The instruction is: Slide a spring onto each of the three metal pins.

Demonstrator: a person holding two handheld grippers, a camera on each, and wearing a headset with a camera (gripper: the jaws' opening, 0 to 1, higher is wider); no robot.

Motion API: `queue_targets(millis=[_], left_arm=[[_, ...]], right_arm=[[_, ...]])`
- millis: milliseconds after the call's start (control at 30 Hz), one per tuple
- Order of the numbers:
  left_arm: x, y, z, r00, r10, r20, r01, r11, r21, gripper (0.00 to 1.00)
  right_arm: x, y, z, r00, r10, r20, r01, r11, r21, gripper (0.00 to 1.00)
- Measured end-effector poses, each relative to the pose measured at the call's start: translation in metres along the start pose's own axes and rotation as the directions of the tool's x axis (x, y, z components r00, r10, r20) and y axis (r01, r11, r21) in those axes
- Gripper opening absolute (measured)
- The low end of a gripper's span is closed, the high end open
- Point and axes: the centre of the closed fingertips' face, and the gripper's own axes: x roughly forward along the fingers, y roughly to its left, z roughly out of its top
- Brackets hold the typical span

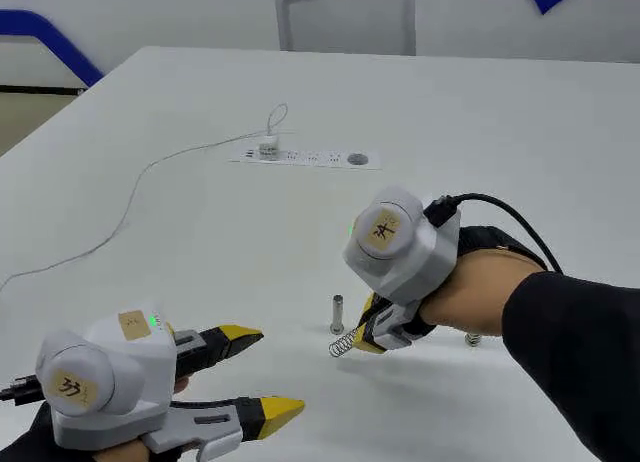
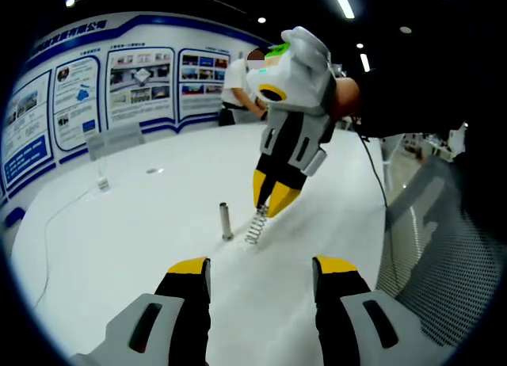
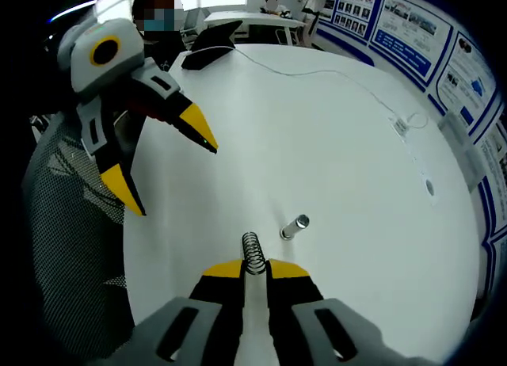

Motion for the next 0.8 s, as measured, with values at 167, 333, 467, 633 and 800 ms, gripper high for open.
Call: queue_targets(millis=[167, 333, 467, 633, 800], left_arm=[[0.002, -0.002, -0.001, 0.9999, -0.010, -0.009, 0.010, 1.000, 0.019, 0.53], [0.002, -0.002, -0.001, 0.9998, -0.014, -0.013, 0.014, 0.999, 0.032, 0.53], [0.003, -0.002, 0.000, 0.9998, -0.015, -0.015, 0.015, 0.999, 0.041, 0.53], [0.003, -0.002, 0.003, 0.9998, -0.015, -0.015, 0.016, 0.998, 0.054, 0.51], [0.007, -0.005, 0.003, 0.9993, -0.030, -0.023, 0.031, 0.997, 0.069, 0.50]], right_arm=[[-0.004, 0.005, 0.000, 0.9999, 0.012, -0.008, -0.012, 1.000, -0.006, 0.11], [-0.010, 0.010, 0.003, 0.9996, 0.027, -0.009, -0.028, 0.999, -0.016, 0.11], [-0.013, 0.014, 0.005, 0.9991, 0.040, -0.013, -0.040, 0.999, -0.026, 0.11], [-0.017, 0.018, 0.006, 0.9984, 0.052, -0.020, -0.053, 0.998, -0.040, 0.11], [-0.020, 0.022, 0.009, 0.9978, 0.063, -0.023, -0.064, 0.996, -0.055, 0.11]])
